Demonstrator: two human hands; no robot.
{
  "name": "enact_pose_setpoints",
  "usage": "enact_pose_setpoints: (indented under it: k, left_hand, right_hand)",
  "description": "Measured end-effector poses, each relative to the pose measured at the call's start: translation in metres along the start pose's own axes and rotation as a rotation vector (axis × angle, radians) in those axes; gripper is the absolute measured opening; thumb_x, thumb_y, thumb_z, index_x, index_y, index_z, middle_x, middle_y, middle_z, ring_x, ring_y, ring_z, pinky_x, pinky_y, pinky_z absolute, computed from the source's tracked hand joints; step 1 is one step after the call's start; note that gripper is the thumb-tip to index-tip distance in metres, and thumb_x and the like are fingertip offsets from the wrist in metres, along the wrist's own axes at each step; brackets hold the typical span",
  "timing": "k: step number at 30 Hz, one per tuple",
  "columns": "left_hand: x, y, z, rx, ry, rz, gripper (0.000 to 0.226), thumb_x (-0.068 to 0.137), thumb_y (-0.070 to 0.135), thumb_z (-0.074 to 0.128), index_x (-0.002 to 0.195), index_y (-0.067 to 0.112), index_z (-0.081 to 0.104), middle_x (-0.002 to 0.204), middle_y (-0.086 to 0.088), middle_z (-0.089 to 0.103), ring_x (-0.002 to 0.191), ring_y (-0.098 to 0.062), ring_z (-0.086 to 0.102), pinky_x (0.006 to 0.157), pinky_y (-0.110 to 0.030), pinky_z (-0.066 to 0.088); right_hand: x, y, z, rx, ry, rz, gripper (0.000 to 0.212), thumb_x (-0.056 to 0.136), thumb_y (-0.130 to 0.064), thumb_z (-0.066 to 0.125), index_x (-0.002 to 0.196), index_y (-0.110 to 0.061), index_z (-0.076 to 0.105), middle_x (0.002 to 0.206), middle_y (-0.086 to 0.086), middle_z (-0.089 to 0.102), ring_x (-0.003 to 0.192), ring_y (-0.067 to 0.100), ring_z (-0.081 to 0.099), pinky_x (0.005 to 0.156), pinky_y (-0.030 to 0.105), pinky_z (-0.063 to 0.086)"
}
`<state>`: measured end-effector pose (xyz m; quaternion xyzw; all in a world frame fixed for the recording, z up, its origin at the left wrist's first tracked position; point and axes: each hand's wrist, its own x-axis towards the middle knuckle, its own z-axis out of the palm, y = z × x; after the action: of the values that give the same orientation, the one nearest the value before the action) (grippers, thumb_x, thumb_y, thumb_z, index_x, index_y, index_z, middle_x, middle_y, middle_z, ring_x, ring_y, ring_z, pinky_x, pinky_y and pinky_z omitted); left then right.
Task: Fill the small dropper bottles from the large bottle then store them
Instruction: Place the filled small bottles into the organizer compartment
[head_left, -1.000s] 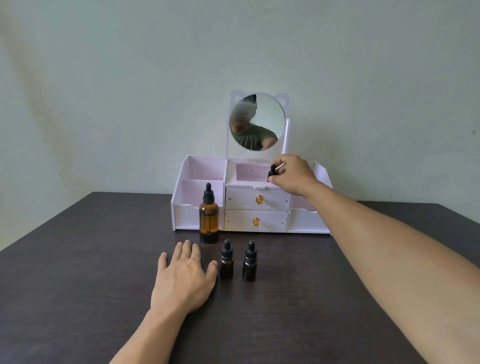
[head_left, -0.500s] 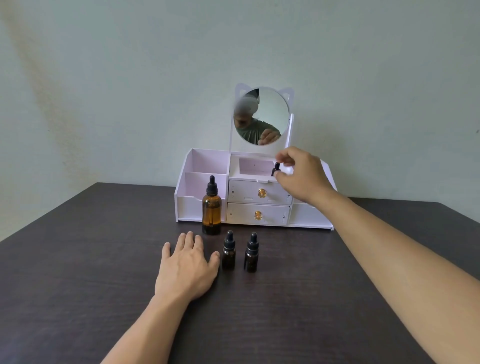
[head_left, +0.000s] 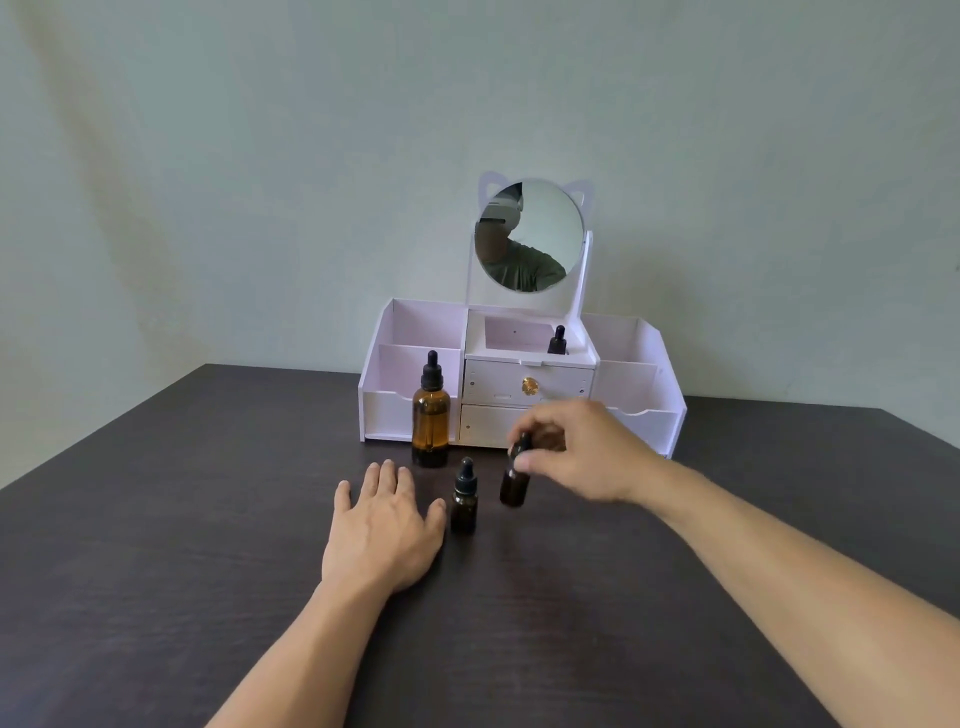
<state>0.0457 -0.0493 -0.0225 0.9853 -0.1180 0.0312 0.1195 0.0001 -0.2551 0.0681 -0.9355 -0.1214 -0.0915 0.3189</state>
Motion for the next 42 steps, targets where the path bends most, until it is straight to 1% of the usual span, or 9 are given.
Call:
enact_pose_setpoints:
  k: [5, 8, 11, 15, 22, 28, 33, 35, 42]
  left_hand:
    - [0.000, 0.000, 0.000, -0.005, -0.009, -0.001, 0.069, 0.097, 0.057, 0.022, 0.154, 0.017, 0.016, 0.163, -0.004, 0.009, 0.150, -0.019, 0.001, 0.121, -0.047, 0.003]
    - [-0.001, 0.000, -0.001, -0.006, -0.011, 0.000, 0.070, 0.097, 0.057, 0.022, 0.154, 0.017, 0.015, 0.163, -0.004, 0.008, 0.150, -0.019, 0.000, 0.121, -0.047, 0.003]
    - [0.000, 0.000, -0.001, -0.005, -0.005, 0.002, 0.070, 0.097, 0.058, 0.022, 0.154, 0.018, 0.017, 0.163, -0.003, 0.010, 0.150, -0.019, 0.002, 0.121, -0.047, 0.004]
    - [0.000, 0.000, -0.001, -0.007, -0.012, 0.001, 0.070, 0.097, 0.057, 0.022, 0.154, 0.017, 0.015, 0.163, -0.004, 0.009, 0.150, -0.019, 0.000, 0.121, -0.047, 0.003]
    - [-0.002, 0.002, -0.002, -0.001, -0.010, -0.005, 0.070, 0.098, 0.055, 0.020, 0.154, 0.015, 0.013, 0.163, -0.005, 0.006, 0.150, -0.019, -0.001, 0.121, -0.047, 0.002]
    - [-0.002, 0.002, -0.003, 0.004, -0.023, -0.008, 0.070, 0.098, 0.055, 0.020, 0.154, 0.015, 0.012, 0.163, -0.006, 0.005, 0.150, -0.020, -0.002, 0.121, -0.048, 0.002]
    - [-0.003, 0.002, -0.003, -0.001, -0.023, -0.006, 0.070, 0.098, 0.055, 0.020, 0.154, 0.015, 0.012, 0.163, -0.006, 0.005, 0.150, -0.020, -0.002, 0.121, -0.048, 0.002]
    - [-0.002, 0.001, -0.003, 0.000, -0.022, -0.006, 0.070, 0.098, 0.055, 0.020, 0.154, 0.015, 0.012, 0.163, -0.006, 0.005, 0.150, -0.020, -0.002, 0.121, -0.048, 0.002]
    - [-0.001, 0.000, -0.002, -0.001, -0.021, 0.002, 0.070, 0.097, 0.056, 0.021, 0.154, 0.015, 0.013, 0.163, -0.006, 0.006, 0.150, -0.020, -0.001, 0.121, -0.048, 0.002]
  right_hand:
    - [0.045, -0.013, -0.055, -0.020, 0.206, -0.047, 0.015, 0.079, -0.007, 0.074, 0.088, -0.018, 0.069, 0.087, 0.002, 0.072, 0.087, 0.019, 0.070, 0.088, 0.034, 0.054]
    - [0.073, -0.022, -0.079, -0.038, 0.277, -0.051, 0.015, 0.077, -0.008, 0.075, 0.088, -0.018, 0.070, 0.082, 0.000, 0.071, 0.076, 0.017, 0.068, 0.075, 0.029, 0.053]
    - [0.097, -0.029, -0.091, -0.090, 0.302, -0.049, 0.015, 0.077, -0.008, 0.076, 0.090, -0.012, 0.070, 0.082, -0.006, 0.063, 0.070, 0.010, 0.062, 0.071, 0.021, 0.047]
    - [0.120, -0.024, -0.089, -0.165, 0.293, -0.024, 0.018, 0.078, -0.011, 0.076, 0.095, -0.009, 0.071, 0.094, -0.001, 0.062, 0.086, 0.017, 0.062, 0.082, 0.026, 0.049]
    - [0.139, -0.009, -0.065, -0.207, 0.292, 0.017, 0.020, 0.082, -0.010, 0.072, 0.102, -0.009, 0.069, 0.104, 0.000, 0.054, 0.090, 0.013, 0.052, 0.061, 0.005, 0.033]
    - [0.147, -0.010, -0.059, -0.224, 0.302, 0.024, 0.021, 0.081, -0.009, 0.074, 0.101, -0.007, 0.070, 0.106, 0.000, 0.055, 0.091, 0.014, 0.054, 0.061, 0.007, 0.034]
    - [0.148, -0.004, -0.039, -0.259, 0.202, 0.080, 0.019, 0.082, -0.009, 0.072, 0.100, -0.007, 0.069, 0.096, 0.008, 0.066, 0.089, 0.021, 0.060, 0.073, 0.023, 0.046]
    - [0.147, -0.001, -0.032, -0.241, 0.176, 0.098, 0.020, 0.081, -0.009, 0.072, 0.101, -0.007, 0.069, 0.096, 0.009, 0.067, 0.086, 0.020, 0.061, 0.073, 0.025, 0.047]
    - [0.143, 0.002, -0.029, -0.132, 0.160, 0.128, 0.041, 0.081, -0.015, 0.073, 0.119, -0.012, 0.059, 0.109, 0.010, 0.066, 0.092, 0.020, 0.059, 0.076, 0.026, 0.044]
